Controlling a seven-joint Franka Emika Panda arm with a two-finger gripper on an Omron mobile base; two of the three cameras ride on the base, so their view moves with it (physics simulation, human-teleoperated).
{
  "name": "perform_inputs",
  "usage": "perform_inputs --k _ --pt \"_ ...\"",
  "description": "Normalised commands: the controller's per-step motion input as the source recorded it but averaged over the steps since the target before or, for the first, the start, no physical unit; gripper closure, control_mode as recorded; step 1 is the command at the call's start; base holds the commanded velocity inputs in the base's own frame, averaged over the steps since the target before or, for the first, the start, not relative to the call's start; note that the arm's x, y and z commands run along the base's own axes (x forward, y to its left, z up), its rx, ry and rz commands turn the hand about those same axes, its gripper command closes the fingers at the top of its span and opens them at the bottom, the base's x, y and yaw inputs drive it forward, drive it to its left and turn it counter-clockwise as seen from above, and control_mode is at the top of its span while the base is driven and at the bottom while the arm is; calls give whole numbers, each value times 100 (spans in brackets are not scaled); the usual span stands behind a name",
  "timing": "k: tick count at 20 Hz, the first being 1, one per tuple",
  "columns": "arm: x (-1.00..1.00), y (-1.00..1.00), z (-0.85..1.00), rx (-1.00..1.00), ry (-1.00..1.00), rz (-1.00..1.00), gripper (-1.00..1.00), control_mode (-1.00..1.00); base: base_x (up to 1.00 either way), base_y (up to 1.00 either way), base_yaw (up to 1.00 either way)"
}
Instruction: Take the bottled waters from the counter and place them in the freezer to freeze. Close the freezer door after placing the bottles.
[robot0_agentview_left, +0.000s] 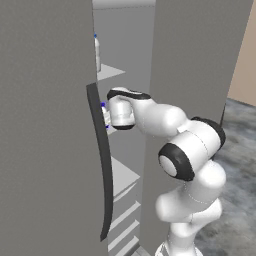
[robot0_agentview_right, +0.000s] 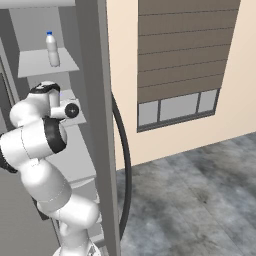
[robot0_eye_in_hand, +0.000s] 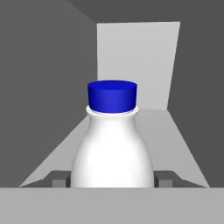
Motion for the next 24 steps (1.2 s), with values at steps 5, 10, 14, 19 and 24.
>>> perform_inputs --k 5,10,14,19,24 --pt "21 11 -24 -4 1 0 100 -100 0 0 0" --pt "20 9 -29 -4 0 0 100 -100 0 0 0" --pt "20 10 -30 -2 0 0 100 -100 0 0 0" --pt "3 4 -24 0 0 0 100 -100 0 0 0" --pt "-5 -1 -14 0 0 -2 100 -100 0 0 0"
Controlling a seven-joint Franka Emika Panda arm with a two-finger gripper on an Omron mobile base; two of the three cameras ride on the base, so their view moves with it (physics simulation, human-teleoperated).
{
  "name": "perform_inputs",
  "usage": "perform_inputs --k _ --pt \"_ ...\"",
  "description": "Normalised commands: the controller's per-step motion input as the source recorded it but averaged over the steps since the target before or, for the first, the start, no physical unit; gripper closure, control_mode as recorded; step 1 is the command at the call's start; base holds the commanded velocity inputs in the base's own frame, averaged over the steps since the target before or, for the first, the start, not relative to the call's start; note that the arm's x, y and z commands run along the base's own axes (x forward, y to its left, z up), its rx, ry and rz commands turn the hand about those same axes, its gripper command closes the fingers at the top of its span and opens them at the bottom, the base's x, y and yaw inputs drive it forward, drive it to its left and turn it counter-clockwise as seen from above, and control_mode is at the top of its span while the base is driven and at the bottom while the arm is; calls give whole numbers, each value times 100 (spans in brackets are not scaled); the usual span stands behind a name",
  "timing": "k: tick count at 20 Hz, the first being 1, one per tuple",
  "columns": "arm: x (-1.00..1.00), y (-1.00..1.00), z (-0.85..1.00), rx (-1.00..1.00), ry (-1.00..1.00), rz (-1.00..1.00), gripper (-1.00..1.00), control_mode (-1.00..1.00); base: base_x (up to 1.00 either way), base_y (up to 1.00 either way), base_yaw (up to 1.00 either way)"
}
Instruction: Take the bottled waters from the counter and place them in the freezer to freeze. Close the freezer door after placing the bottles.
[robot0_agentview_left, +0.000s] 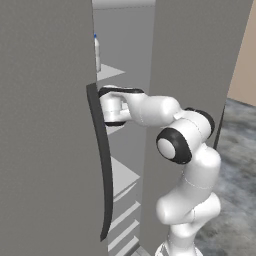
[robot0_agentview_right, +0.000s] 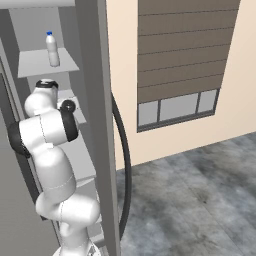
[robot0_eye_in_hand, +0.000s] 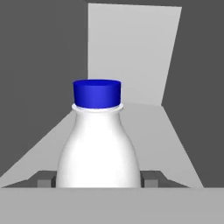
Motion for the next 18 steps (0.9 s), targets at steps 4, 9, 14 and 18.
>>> perform_inputs --k 4,9,14,18 --pt "-15 -7 -16 0 0 -5 -100 -100 0 0 0" --pt "-2 0 -5 0 0 -3 -100 -100 0 0 0" --pt "0 0 0 0 0 -2 -100 -100 0 0 0" --pt "0 0 0 0 0 0 -100 -100 0 0 0"
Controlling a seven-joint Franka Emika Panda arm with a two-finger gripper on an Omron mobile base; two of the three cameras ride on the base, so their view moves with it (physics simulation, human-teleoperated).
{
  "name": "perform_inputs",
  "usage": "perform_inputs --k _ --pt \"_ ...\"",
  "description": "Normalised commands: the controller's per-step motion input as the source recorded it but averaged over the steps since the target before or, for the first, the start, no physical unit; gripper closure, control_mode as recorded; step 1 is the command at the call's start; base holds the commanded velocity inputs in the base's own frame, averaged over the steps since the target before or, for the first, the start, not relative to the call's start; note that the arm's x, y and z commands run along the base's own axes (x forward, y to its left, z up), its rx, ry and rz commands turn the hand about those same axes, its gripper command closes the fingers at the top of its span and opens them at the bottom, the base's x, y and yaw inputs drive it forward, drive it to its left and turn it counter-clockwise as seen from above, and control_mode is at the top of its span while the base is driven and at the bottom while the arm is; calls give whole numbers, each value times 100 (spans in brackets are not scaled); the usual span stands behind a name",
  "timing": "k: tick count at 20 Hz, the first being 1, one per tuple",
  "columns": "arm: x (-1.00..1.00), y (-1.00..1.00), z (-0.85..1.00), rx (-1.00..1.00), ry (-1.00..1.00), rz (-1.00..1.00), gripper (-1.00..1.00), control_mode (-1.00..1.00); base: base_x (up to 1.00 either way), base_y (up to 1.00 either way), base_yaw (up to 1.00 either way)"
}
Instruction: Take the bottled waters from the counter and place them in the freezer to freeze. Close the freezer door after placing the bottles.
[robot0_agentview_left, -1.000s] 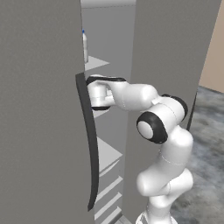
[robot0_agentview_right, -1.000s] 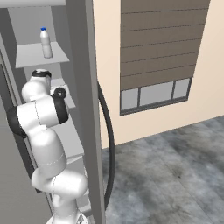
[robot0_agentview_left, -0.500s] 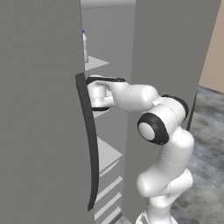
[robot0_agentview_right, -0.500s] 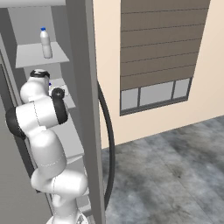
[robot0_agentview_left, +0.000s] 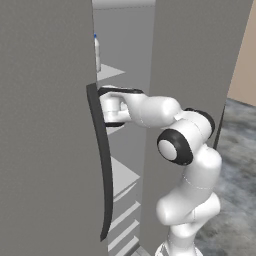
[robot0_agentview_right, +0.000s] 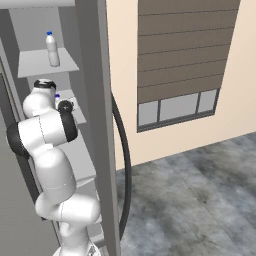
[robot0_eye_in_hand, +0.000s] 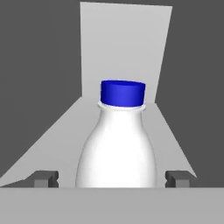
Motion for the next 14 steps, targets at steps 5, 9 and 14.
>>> perform_inputs --k 5,9,14 --pt "-10 0 0 0 0 -2 -100 -100 0 0 0" --pt "-43 -4 14 0 -6 -4 -100 -100 0 0 0" --pt "-46 -3 27 0 -3 -5 -100 -100 0 0 0"
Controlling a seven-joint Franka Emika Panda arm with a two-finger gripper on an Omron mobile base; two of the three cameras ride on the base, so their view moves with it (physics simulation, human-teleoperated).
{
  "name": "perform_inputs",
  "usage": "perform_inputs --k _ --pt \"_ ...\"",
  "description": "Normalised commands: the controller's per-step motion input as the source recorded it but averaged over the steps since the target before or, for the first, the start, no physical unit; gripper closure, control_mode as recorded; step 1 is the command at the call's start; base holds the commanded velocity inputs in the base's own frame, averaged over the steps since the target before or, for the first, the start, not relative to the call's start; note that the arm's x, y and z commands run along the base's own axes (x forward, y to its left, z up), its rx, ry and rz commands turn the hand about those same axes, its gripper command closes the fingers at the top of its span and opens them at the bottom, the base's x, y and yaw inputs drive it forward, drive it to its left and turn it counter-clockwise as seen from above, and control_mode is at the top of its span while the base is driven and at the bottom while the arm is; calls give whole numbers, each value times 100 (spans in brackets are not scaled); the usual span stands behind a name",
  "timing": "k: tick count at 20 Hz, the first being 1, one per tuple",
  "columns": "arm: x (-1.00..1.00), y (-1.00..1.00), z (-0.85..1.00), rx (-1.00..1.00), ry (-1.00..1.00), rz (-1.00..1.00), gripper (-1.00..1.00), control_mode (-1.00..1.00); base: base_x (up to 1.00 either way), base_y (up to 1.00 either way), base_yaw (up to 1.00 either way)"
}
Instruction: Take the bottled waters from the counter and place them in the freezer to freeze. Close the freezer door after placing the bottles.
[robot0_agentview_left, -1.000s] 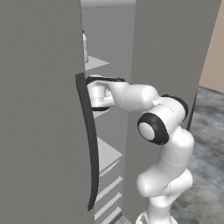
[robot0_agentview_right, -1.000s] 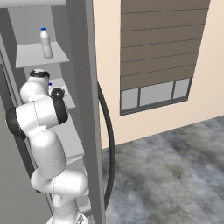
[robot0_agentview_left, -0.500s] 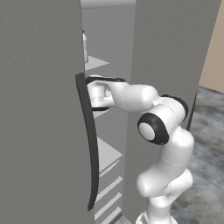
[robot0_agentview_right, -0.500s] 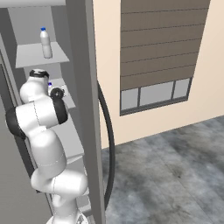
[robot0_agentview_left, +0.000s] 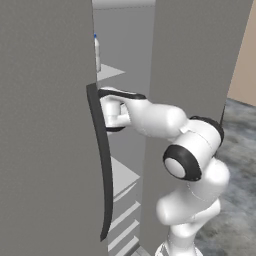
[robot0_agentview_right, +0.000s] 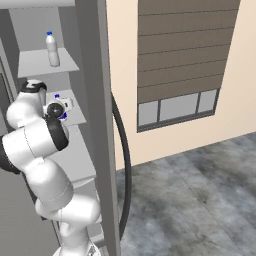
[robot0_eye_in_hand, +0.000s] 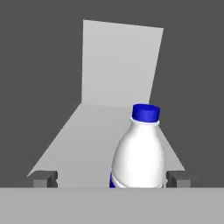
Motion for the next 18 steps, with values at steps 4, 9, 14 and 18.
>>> perform_inputs --k 4,9,14,18 --pt "-39 -11 30 0 0 -7 -100 -100 0 0 0" --pt "-33 -35 42 0 3 -14 -100 -100 0 0 0" --pt "-41 -47 48 1 10 -7 -100 -100 0 0 0" --pt "-56 -59 52 8 11 0 -100 -100 0 0 0"
